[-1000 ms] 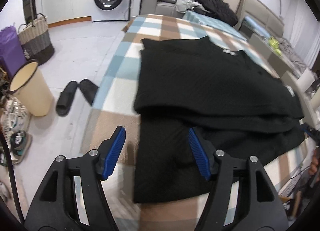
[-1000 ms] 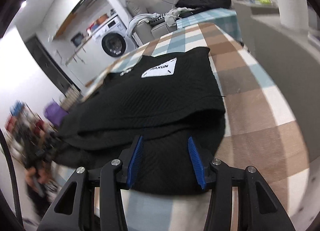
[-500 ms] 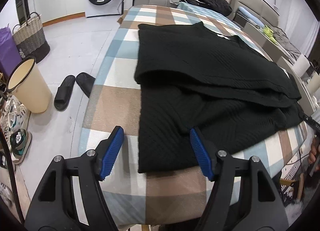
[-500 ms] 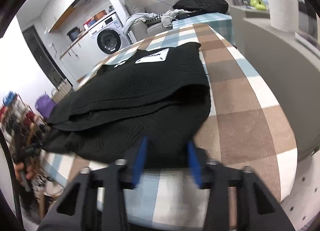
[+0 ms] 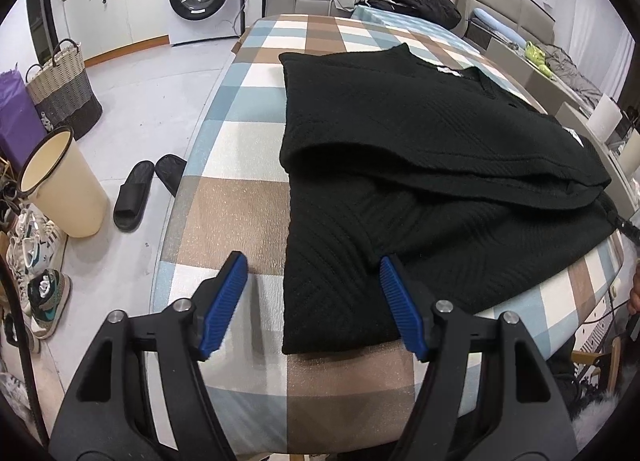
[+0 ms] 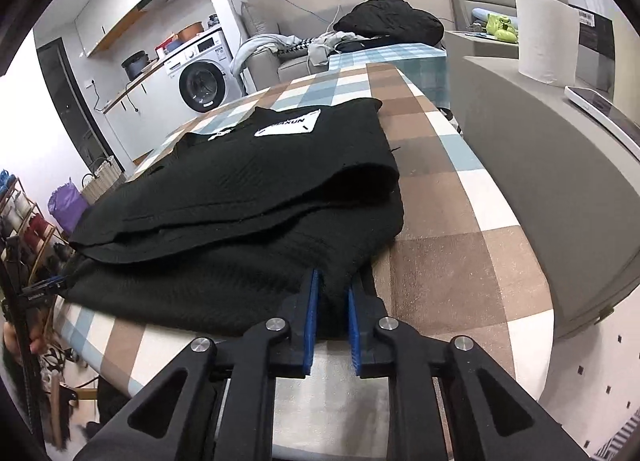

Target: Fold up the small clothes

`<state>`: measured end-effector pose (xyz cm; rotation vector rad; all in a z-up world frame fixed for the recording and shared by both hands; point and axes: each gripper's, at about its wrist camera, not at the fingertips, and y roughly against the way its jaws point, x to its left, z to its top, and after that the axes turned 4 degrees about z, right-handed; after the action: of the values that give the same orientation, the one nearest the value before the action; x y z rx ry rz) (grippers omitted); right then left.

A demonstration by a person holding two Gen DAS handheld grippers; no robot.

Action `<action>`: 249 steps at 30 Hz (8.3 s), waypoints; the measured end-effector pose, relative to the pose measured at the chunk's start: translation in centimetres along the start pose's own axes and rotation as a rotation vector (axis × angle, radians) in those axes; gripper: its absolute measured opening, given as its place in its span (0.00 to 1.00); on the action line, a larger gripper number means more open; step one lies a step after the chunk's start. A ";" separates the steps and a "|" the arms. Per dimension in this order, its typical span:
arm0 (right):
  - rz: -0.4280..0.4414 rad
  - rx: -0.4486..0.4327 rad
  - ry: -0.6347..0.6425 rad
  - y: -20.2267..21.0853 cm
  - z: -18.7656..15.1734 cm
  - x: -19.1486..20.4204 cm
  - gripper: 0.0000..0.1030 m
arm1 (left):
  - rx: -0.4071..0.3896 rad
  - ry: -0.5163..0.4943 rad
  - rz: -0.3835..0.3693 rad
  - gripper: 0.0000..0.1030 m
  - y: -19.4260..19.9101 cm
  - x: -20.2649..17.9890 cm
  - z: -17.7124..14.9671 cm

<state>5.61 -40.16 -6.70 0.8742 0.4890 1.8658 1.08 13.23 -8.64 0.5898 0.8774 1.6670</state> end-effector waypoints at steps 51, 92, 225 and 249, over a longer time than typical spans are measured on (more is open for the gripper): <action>0.249 -0.031 -0.293 -4.4 4.3 -0.8 0.45 | -0.027 0.353 -0.255 0.71 -1.8 1.7 4.0; 0.103 -0.072 -0.370 -13.2 22.2 -4.2 0.44 | -0.092 0.339 -0.137 0.44 -9.8 3.0 23.3; -0.029 0.253 0.393 -7.2 1.8 10.2 0.96 | -0.009 -0.115 -0.078 0.83 -1.6 -12.3 4.4; -0.114 0.153 0.281 -2.0 0.6 8.1 0.96 | 0.016 -0.247 -0.118 0.83 -2.5 -16.2 2.9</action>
<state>5.14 -32.02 -4.78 0.6690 0.8468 1.8722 9.14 -1.35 -7.94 0.7240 0.7321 1.4466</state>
